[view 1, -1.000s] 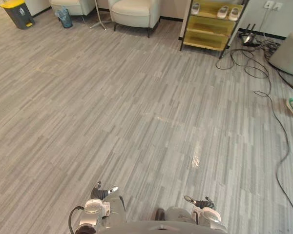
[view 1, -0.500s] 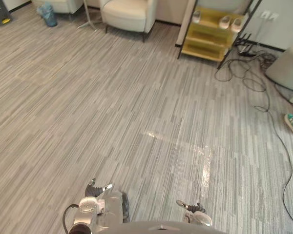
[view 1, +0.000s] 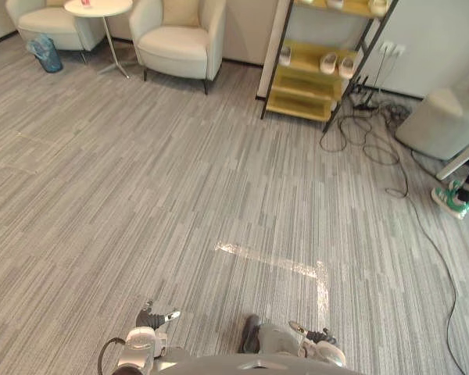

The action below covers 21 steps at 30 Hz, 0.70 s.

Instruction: Pick up cushions and gather them together orderly.

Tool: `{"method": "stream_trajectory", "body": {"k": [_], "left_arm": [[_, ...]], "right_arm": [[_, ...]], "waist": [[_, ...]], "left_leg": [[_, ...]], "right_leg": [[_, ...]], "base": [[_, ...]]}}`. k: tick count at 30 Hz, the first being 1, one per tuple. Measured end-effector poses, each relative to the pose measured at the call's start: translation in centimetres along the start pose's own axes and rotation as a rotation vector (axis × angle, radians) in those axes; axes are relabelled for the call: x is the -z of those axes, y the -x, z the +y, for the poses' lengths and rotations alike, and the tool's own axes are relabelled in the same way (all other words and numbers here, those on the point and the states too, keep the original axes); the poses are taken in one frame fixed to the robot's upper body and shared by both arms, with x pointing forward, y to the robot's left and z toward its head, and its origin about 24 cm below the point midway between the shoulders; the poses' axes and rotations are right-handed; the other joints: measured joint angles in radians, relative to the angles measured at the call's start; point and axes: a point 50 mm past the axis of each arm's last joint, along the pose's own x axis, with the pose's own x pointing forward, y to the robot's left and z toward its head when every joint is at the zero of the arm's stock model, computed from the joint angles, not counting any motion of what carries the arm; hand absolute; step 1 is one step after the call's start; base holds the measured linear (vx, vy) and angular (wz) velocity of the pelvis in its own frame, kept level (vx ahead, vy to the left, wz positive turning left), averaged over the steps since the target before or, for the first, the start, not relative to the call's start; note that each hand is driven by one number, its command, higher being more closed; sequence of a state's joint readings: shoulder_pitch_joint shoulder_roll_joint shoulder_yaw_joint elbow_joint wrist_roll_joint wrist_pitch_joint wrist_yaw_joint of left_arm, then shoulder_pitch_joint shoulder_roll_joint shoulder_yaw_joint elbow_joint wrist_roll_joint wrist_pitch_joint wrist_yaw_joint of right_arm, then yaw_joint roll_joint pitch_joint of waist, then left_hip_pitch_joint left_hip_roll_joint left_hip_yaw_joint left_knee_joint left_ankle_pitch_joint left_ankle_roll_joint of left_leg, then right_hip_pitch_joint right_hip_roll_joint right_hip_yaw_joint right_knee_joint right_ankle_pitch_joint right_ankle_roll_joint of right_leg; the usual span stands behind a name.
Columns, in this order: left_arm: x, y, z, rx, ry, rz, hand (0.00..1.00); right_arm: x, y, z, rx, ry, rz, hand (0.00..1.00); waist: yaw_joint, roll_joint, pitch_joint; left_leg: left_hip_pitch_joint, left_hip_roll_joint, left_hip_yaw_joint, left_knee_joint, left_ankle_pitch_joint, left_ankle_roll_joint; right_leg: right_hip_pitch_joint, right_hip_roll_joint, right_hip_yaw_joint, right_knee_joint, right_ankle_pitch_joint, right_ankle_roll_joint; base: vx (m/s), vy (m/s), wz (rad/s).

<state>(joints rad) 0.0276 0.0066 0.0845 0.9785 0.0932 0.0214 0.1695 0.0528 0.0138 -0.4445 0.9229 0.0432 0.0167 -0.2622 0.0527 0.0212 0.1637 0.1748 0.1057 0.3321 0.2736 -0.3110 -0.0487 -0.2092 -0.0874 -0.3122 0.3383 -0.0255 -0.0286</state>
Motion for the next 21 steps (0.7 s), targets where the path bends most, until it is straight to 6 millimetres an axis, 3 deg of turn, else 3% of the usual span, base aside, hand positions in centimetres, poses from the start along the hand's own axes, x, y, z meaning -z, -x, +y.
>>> {"method": "stream_trajectory", "body": {"k": [2, 4, 7, 9, 10, 12, 13, 15, 17, 18, 19, 21], "left_arm": [[-0.1, 0.1, -0.9, 0.018, 0.005, -0.001, 0.00], [-0.2, 0.1, -1.0, 0.024, 0.002, 0.001, 0.00], [-0.3, 0.0, -1.0, 0.025, 0.002, -0.003, 0.00], [-0.4, 0.0, -0.6, 0.012, 0.019, -0.009, 0.00], [-0.1, 0.0, -0.4, 0.006, 0.028, -0.003, 0.00], [-0.1, 0.1, -0.3, 0.007, 0.034, -0.006, 0.00], [-0.2, 0.1, -0.3, 0.011, 0.034, -0.010, 0.00], [-0.2, 0.1, -0.4, 0.017, 0.031, -0.012, 0.00], [0.0, 0.2, -0.8, 0.030, 0.030, -0.002, 0.00], [-0.1, 0.1, -0.8, 0.030, 0.029, -0.003, 0.00], [0.1, 0.0, -0.2, 0.018, 0.008, 0.005, 0.00], [0.0, -0.1, 0.2, 0.012, 0.001, 0.003, 0.00]], "right_arm": [[-0.5, -0.2, -0.4, 0.012, -0.004, -0.011, 0.00], [-0.4, -0.2, -0.5, 0.014, -0.003, -0.007, 0.00], [0.2, -0.3, -0.7, 0.019, 0.005, 0.019, 0.00], [0.7, -0.2, -0.9, 0.023, -0.002, 0.032, 0.00], [0.9, -0.1, -1.0, 0.026, -0.002, 0.036, 0.00], [1.0, -0.1, -1.2, 0.032, -0.021, 0.041, 0.00], [1.1, -0.1, -1.3, 0.035, -0.027, 0.049, 0.00], [1.3, -0.1, -1.4, 0.043, -0.038, 0.061, 0.00], [1.1, -0.2, -1.9, 0.054, -0.040, 0.052, 0.00], [1.0, -0.2, -1.6, 0.049, -0.046, 0.052, 0.00], [1.6, 0.0, -1.5, 0.048, -0.053, 0.071, 0.00], [2.0, 0.1, -1.3, 0.046, -0.058, 0.089, 0.00]], "waist": [[-0.007, 0.028, 0.000], [-0.014, 0.028, 0.000], [-0.007, 0.028, 0.000], [0.005, 0.029, 0.001], [0.008, 0.023, 0.000], [0.006, 0.036, -0.005], [0.008, 0.036, -0.004], [0.015, 0.032, -0.004], [0.013, 0.057, -0.015], [0.016, 0.051, -0.013], [0.008, 0.017, -0.021], [0.012, 0.006, -0.024]], "left_leg": [[0.007, 0.015, -0.006, -0.016, 0.013, -0.014], [0.004, 0.020, -0.022, -0.001, 0.031, -0.016], [-0.050, 0.058, -0.069, 0.182, 0.043, -0.015], [-0.179, 0.112, -0.115, 0.493, 0.126, -0.003], [-0.203, 0.124, -0.118, 0.550, 0.148, -0.003], [-0.257, 0.147, -0.116, 0.625, 0.085, 0.001], [-0.279, 0.145, -0.119, 0.599, 0.042, -0.004], [-0.293, 0.118, -0.144, 0.458, 0.012, -0.022], [-0.290, 0.092, -0.211, 0.175, 0.063, -0.043], [-0.272, 0.072, -0.198, 0.159, 0.064, -0.039], [-0.241, 0.021, -0.189, 0.093, 0.089, -0.019], [-0.236, 0.001, -0.174, 0.089, 0.092, -0.014]], "right_leg": [[0.000, 0.023, 0.001, -0.002, -0.019, -0.007], [0.014, 0.028, -0.002, -0.010, -0.036, -0.006], [0.089, 0.054, -0.004, -0.075, -0.050, -0.001], [0.145, 0.068, -0.009, -0.109, -0.066, -0.007], [0.155, 0.069, -0.007, -0.114, -0.067, -0.010], [0.189, 0.069, 0.006, -0.123, -0.079, -0.007], [0.207, 0.061, 0.018, -0.136, -0.076, -0.003], [0.219, 0.039, 0.034, -0.146, -0.062, 0.026], [0.204, 0.040, 0.067, -0.133, -0.061, 0.074], [0.202, 0.032, 0.094, -0.131, -0.062, 0.086], [0.213, 0.013, 0.140, -0.184, -0.037, 0.100], [0.231, -0.004, 0.149, -0.227, -0.017, 0.103]], "base": [[0.23, -0.148, -0.20], [0.21, -0.124, 0.01], [0.11, -0.060, 0.11], [0.14, -0.028, 0.05], [0.13, 0.011, -0.09], [0.15, 0.054, -0.11], [0.16, 0.084, -0.15], [0.15, 0.215, -0.35], [0.10, 0.242, -0.38], [0.12, 0.195, -0.11], [0.16, 0.205, -0.01], [0.13, 0.169, 0.01]]}}
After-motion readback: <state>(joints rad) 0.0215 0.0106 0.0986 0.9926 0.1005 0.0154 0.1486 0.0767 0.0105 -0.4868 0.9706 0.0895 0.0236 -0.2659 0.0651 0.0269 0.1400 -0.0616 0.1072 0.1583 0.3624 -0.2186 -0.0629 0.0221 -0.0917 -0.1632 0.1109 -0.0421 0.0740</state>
